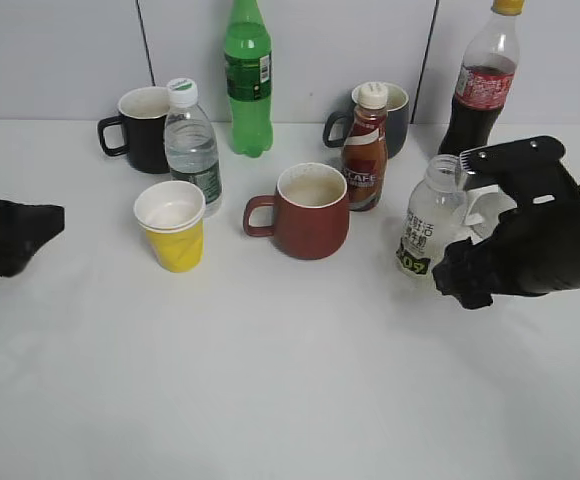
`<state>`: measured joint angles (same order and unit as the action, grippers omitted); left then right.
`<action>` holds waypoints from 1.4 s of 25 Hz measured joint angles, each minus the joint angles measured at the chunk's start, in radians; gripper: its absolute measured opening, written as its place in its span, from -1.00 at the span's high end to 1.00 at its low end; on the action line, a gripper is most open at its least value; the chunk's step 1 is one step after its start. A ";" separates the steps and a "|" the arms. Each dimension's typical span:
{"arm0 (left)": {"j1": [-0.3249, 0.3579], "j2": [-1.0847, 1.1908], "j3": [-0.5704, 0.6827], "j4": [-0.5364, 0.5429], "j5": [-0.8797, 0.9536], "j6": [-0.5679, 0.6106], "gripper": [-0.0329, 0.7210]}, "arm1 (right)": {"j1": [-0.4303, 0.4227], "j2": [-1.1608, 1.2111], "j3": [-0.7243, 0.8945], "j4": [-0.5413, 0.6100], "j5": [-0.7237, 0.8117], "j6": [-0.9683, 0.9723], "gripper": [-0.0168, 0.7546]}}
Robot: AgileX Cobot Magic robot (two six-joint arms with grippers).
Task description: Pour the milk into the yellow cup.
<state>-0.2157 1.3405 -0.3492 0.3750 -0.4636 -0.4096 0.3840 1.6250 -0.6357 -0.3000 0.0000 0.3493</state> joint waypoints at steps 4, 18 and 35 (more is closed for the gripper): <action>-0.029 -0.174 -0.059 -0.050 0.329 -0.026 -0.65 | 0.080 -0.122 0.000 -0.003 0.196 0.000 -0.48; -0.185 -0.698 -0.338 -0.211 1.581 0.102 -0.59 | 0.139 -0.791 0.000 0.331 0.804 -0.317 -0.48; -0.185 -1.339 -0.222 -0.354 1.623 0.306 -0.59 | 0.139 -1.576 0.127 0.349 1.048 -0.349 -0.48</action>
<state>-0.4008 0.0012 -0.5713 0.0213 1.1592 -0.1041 0.5227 0.0490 -0.5086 0.0487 1.0480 0.0000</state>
